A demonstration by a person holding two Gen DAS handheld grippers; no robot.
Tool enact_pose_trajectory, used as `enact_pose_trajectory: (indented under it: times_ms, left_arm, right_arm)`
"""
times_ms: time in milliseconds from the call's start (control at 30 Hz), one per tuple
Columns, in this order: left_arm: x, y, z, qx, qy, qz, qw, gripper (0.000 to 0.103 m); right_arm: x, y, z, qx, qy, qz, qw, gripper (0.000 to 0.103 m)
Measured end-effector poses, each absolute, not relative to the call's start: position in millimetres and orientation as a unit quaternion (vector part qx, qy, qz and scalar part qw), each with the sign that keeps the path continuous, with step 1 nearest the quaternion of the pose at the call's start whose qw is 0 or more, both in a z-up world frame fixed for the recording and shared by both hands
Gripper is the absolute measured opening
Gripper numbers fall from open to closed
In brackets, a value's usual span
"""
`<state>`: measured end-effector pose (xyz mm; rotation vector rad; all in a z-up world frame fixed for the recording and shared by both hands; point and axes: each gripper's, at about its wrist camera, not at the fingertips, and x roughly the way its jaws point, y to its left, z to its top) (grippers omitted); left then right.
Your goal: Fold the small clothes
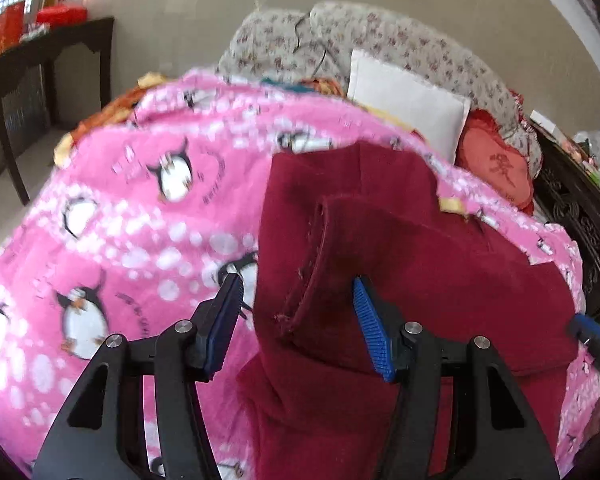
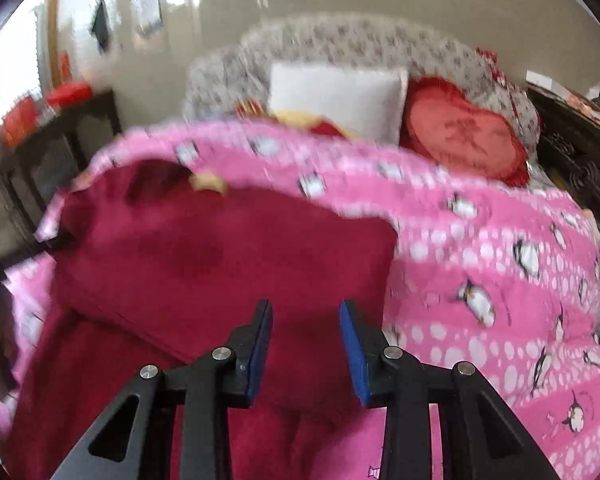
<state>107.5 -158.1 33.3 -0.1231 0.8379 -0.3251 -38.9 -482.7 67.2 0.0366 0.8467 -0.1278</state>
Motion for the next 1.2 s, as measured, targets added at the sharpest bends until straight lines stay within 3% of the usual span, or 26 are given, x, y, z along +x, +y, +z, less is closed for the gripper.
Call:
enact_pose_trajectory:
  times_ms: [100, 267, 333, 500, 667, 833, 1000, 1133, 1167, 1200]
  left_arm:
    - [111.2, -161.8, 14.8, -0.058, 0.424, -0.162, 0.889, 0.061]
    - [93.2, -148.7, 26.1, -0.065, 0.43, -0.165, 0.885, 0.062]
    - [81.2, -142.4, 26.4, -0.067, 0.425, -0.161, 0.888, 0.062]
    - [56.4, -132.1, 20.6, -0.079, 0.456, -0.17, 0.87, 0.062]
    - [9.0, -100.0, 36.5, -0.084, 0.455, -0.201, 0.864, 0.062]
    - [-43.8, -75.4, 32.0, -0.081, 0.473, -0.231, 0.847, 0.067]
    - [-78.3, -65.4, 9.1, -0.095, 0.518, -0.242, 0.815, 0.067]
    - [-96.4, -68.9, 6.2, -0.094, 0.511, -0.243, 0.819, 0.071]
    - [-98.1, -69.9, 5.5, -0.102, 0.512, -0.246, 0.817, 0.072]
    - [-99.0, -71.3, 4.2, -0.109, 0.512, -0.249, 0.815, 0.075]
  right_arm:
    - [-42.6, -475.7, 53.9, -0.016, 0.399, -0.068, 0.914, 0.034]
    - [-71.5, -474.2, 80.6, 0.01, 0.389, -0.051, 0.92, 0.036]
    - [-74.5, -471.8, 73.6, -0.006, 0.398, -0.066, 0.915, 0.041]
    - [-68.4, -475.8, 53.8, -0.001, 0.42, -0.076, 0.904, 0.043]
    - [-135.8, -486.1, 88.2, 0.072, 0.414, -0.014, 0.907, 0.047]
    - [-214.2, -488.7, 82.1, 0.109, 0.443, 0.039, 0.889, 0.051]
    - [-263.2, -482.6, 39.2, 0.171, 0.473, 0.084, 0.861, 0.051]
    - [-267.1, -467.5, 15.2, 0.188, 0.461, 0.106, 0.861, 0.052]
    - [-265.2, -464.0, 11.7, 0.202, 0.447, 0.12, 0.863, 0.05]
    - [-262.9, -462.0, 9.3, 0.211, 0.442, 0.126, 0.863, 0.041]
